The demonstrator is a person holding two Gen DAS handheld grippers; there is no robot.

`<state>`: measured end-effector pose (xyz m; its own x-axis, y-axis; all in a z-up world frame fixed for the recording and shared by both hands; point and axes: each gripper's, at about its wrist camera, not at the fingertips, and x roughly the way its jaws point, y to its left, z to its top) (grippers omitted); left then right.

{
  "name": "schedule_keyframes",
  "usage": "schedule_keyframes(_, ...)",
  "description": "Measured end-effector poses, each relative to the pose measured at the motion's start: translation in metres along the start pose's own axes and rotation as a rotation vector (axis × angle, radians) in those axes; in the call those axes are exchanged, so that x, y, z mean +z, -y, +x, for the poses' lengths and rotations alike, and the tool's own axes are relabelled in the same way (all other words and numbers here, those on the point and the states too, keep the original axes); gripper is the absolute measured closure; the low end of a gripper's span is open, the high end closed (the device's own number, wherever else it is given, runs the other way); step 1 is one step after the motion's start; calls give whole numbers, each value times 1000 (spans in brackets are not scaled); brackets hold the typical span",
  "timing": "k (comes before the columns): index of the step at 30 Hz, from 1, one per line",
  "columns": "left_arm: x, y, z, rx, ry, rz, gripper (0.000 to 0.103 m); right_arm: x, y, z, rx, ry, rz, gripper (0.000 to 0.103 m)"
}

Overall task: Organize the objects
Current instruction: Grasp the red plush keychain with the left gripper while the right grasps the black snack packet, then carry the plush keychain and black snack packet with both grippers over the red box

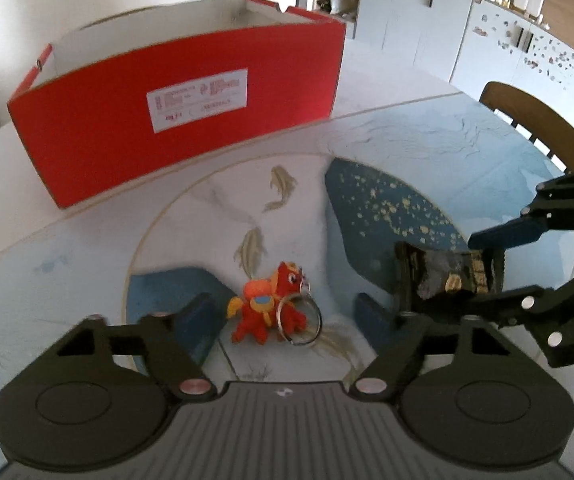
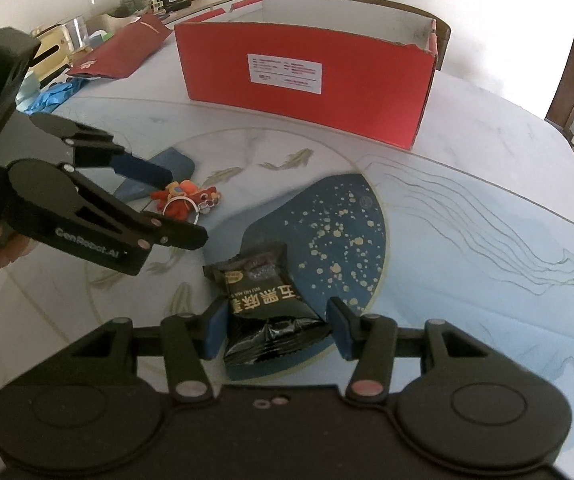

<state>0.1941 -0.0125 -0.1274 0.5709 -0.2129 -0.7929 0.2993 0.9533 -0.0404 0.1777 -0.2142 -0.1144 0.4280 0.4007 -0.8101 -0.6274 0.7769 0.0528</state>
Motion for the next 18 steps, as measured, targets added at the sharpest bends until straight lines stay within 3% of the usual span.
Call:
schedule_keyframes(2, -1, 1, -1, 10, 2, -2, 35, 0, -1, 0, -1, 0, 4, 52)
schedule_keyframes(4, -1, 1, -3, 15, 1, -2, 47, 0, -1, 0, -2, 0, 10, 52)
schedule_keyframes(8, 2, -2, -4, 27, -7, -6, 62, 1, -1, 0, -9, -2, 31, 53)
schedule_keyframes(14, 0, -5, -8, 29, -13, -14, 67, 2, -3, -2, -19, -14, 104, 54)
schedule_keyframes(18, -2, -10, -16, 3, -11, -85, 67, 3, -4, -10, -14, 4, 151, 55)
